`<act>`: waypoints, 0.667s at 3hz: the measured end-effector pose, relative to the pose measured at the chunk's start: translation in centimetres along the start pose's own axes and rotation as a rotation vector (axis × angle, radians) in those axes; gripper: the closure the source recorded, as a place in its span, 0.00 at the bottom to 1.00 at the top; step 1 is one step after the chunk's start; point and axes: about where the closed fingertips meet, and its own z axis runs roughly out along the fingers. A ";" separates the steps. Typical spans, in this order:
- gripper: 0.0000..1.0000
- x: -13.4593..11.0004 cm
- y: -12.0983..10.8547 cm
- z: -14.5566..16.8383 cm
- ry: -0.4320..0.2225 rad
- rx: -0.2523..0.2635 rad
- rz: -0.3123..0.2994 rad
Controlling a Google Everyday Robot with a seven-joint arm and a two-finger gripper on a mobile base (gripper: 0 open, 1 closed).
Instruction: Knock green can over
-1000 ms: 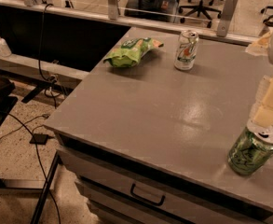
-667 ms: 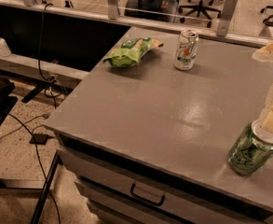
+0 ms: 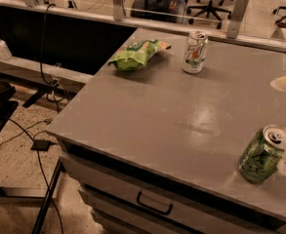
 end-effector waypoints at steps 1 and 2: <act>0.00 0.8 1.2 0.5 -0.089 -0.024 0.020; 0.00 0.6 2.4 0.5 -0.192 -0.045 0.033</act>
Offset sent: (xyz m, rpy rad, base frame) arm -0.0331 0.0044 -0.0139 0.2941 -0.0109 0.0218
